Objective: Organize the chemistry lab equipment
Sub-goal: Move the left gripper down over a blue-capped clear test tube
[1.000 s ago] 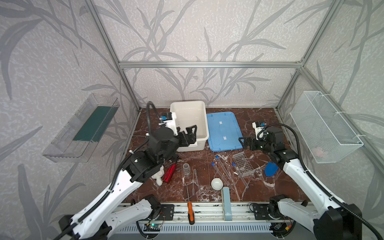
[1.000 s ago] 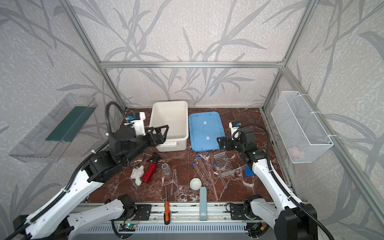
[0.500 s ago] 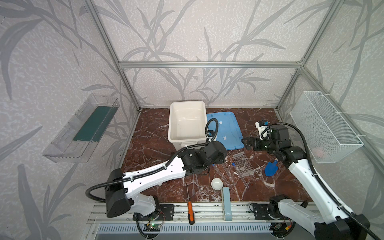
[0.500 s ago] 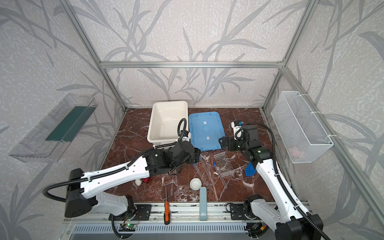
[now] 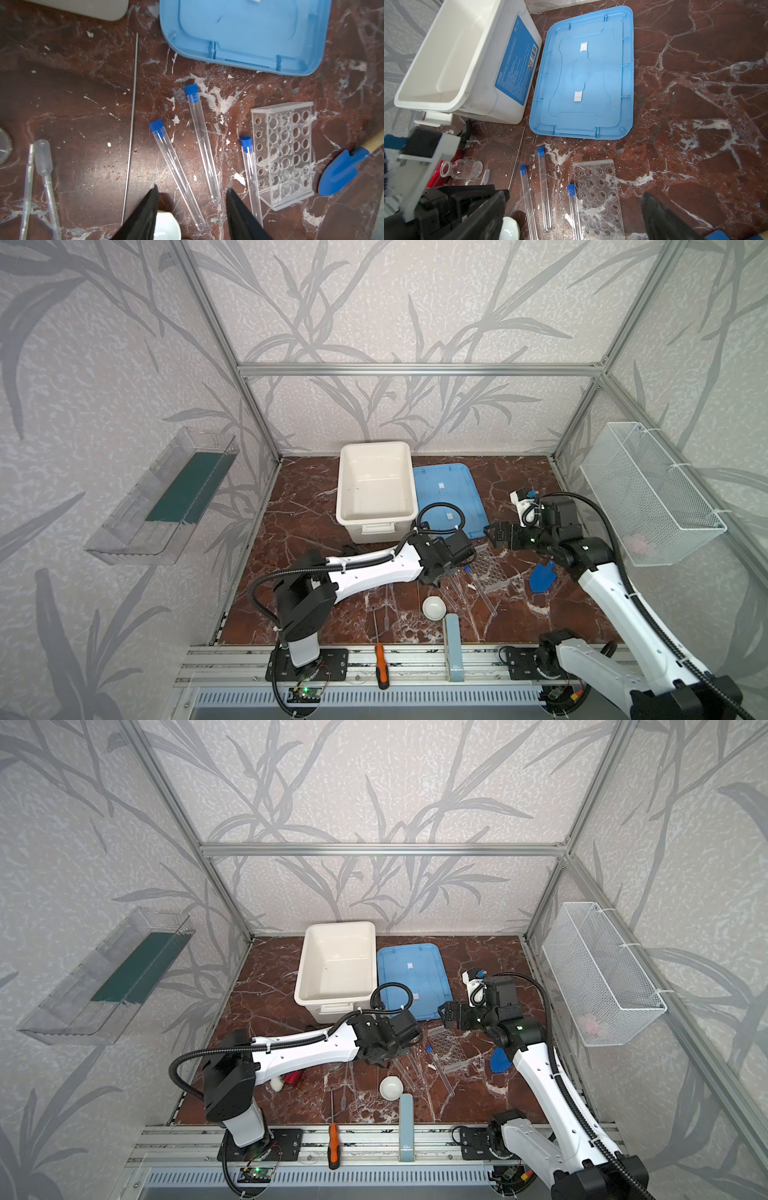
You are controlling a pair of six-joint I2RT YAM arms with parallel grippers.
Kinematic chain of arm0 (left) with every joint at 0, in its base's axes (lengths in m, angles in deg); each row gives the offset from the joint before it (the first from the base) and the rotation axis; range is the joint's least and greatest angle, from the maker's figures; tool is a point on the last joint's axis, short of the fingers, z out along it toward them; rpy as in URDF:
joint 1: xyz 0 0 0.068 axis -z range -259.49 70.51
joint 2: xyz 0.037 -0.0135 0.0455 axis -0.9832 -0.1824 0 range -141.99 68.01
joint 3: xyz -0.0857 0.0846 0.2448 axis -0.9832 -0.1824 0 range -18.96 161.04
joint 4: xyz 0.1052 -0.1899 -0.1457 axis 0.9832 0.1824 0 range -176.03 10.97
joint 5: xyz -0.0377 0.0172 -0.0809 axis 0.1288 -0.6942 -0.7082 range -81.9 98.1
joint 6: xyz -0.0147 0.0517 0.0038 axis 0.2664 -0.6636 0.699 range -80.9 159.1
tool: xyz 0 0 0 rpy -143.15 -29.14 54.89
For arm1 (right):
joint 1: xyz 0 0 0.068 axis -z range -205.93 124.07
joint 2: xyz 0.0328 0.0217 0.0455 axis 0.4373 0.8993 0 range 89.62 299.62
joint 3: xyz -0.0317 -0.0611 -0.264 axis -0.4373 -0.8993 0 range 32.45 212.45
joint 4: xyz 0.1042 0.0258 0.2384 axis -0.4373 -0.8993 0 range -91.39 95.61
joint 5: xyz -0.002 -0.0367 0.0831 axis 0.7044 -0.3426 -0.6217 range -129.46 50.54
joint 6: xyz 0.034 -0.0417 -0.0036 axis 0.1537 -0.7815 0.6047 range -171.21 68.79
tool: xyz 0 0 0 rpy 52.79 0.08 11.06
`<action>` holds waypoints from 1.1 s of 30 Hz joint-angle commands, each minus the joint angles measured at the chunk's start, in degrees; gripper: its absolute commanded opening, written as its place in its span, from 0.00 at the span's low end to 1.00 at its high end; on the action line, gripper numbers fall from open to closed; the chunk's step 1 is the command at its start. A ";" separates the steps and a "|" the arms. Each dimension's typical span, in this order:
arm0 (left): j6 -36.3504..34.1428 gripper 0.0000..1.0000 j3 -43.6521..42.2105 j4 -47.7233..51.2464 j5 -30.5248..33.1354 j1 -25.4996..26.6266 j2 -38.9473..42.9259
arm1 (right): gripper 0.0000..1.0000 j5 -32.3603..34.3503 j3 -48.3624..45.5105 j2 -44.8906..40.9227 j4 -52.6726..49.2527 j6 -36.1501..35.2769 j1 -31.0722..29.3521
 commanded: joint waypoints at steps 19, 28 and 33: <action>13.90 0.42 3.03 4.26 -3.66 -0.66 -11.74 | 0.99 -2.58 -2.38 -4.86 1.04 0.13 -0.20; 14.36 0.35 3.19 3.04 -4.06 -0.45 -13.00 | 0.99 -1.47 -2.38 -4.49 1.46 -0.07 -0.20; 13.62 0.33 3.89 2.66 -2.75 -0.70 -13.26 | 0.99 -1.51 -2.29 -4.30 1.30 0.22 -0.12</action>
